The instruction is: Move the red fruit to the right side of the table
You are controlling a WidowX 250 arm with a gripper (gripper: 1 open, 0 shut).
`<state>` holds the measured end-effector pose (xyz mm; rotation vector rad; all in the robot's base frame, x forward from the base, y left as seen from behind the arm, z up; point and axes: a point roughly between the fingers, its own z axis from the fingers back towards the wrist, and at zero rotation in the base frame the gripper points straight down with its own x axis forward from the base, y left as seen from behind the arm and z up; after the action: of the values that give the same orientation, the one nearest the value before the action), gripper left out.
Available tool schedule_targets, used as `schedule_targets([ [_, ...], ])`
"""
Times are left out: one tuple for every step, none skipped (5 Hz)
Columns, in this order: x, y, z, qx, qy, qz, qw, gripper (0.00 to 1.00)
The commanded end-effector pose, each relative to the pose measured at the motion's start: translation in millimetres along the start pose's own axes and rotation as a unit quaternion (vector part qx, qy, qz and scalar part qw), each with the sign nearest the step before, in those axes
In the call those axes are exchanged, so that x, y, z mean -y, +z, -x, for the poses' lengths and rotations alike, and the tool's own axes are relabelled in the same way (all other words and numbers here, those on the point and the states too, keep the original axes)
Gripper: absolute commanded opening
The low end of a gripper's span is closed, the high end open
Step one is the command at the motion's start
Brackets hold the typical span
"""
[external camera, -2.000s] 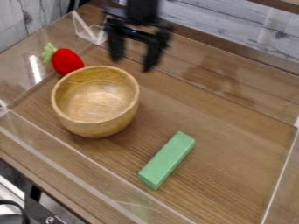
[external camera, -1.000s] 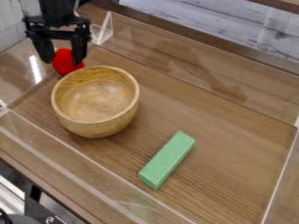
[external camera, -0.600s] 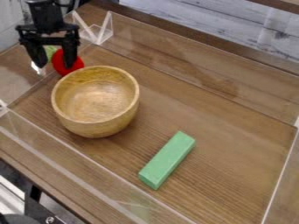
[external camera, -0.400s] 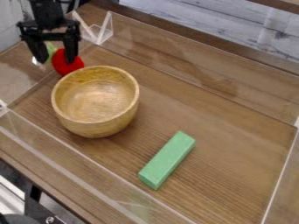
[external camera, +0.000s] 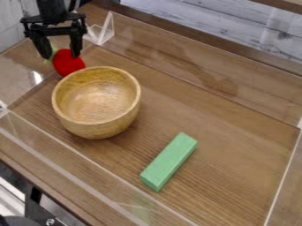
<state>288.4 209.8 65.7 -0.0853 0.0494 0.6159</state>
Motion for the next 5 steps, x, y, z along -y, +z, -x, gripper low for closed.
schedule_targets([
  [8, 19.0, -11.7, 0.028, 0.0, -0.003, 0.9996, 1.0],
  [7, 9.0, -10.3, 0.024, -0.003, -0.002, 0.9997, 1.0],
  [7, -0.8, -8.1, 0.022, -0.005, -0.002, 0.9997, 1.0],
  [8, -10.0, -10.7, 0.024, 0.035, 0.003, 0.9991, 1.0],
  [10, -17.1, -13.0, 0.026, 0.074, 0.01, 0.9968, 1.0],
])
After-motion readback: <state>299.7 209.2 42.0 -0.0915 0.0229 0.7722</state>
